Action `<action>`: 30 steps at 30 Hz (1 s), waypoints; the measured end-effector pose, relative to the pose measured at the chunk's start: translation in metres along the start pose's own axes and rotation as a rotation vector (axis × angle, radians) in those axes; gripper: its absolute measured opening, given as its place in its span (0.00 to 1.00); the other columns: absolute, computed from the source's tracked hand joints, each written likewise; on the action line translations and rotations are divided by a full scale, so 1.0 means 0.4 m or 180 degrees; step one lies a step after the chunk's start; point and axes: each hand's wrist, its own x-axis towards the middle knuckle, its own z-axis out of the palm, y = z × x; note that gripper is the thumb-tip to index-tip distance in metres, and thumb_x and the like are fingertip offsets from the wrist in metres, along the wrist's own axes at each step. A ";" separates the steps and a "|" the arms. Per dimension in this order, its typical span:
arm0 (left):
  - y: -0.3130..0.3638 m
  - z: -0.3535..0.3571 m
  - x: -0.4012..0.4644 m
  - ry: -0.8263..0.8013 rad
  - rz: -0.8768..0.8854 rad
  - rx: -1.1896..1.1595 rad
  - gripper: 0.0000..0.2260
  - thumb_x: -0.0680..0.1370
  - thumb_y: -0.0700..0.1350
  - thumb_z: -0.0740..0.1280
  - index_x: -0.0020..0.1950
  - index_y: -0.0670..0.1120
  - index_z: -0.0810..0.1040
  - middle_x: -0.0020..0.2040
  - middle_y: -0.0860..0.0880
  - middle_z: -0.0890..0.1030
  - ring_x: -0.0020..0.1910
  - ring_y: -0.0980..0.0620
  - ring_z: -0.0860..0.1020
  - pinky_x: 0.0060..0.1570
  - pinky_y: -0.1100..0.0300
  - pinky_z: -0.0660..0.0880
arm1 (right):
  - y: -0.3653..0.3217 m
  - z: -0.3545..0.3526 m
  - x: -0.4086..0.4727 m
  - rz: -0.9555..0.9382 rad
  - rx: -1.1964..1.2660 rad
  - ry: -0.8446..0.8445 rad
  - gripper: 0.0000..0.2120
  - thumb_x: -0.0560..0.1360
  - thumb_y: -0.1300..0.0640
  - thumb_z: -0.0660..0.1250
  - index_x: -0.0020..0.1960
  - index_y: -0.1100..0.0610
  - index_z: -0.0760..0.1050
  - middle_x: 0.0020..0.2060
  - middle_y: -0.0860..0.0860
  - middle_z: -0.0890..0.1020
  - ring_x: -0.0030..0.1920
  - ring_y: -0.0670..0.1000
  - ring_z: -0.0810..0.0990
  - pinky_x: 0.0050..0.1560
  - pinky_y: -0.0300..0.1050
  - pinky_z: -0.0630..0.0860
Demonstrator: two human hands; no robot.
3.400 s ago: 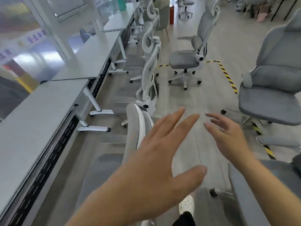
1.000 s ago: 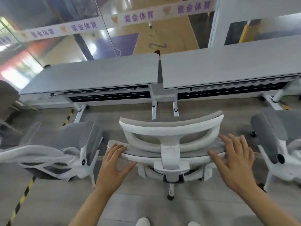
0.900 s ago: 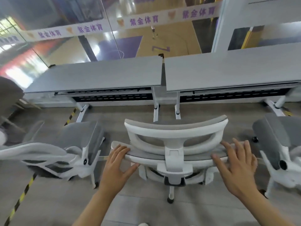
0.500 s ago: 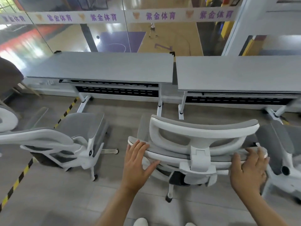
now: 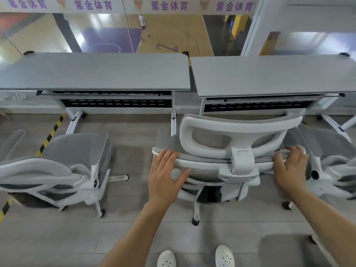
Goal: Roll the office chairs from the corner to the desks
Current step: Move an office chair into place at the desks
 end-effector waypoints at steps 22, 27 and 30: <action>0.011 -0.058 0.002 -0.0490 -0.0624 -0.0335 0.22 0.73 0.60 0.71 0.63 0.53 0.73 0.65 0.60 0.71 0.72 0.60 0.60 0.68 0.68 0.59 | -0.060 0.042 -0.046 -0.0232 -0.0262 -0.0144 0.36 0.72 0.36 0.49 0.60 0.68 0.68 0.63 0.66 0.69 0.73 0.64 0.58 0.75 0.65 0.40; -0.012 -0.062 0.025 -0.0488 -0.0672 -0.0352 0.20 0.74 0.56 0.72 0.62 0.53 0.74 0.64 0.59 0.72 0.72 0.57 0.61 0.67 0.74 0.56 | -0.093 0.049 -0.031 -0.0120 -0.0207 -0.0251 0.38 0.71 0.34 0.48 0.61 0.68 0.67 0.66 0.65 0.65 0.72 0.55 0.55 0.75 0.63 0.40; -0.027 -0.063 0.035 -0.0429 -0.0693 -0.0396 0.19 0.73 0.55 0.74 0.61 0.52 0.75 0.64 0.57 0.74 0.71 0.56 0.62 0.68 0.72 0.57 | -0.097 0.058 -0.035 -0.0098 -0.0239 -0.0427 0.35 0.73 0.37 0.49 0.63 0.66 0.65 0.68 0.62 0.63 0.70 0.49 0.52 0.75 0.62 0.40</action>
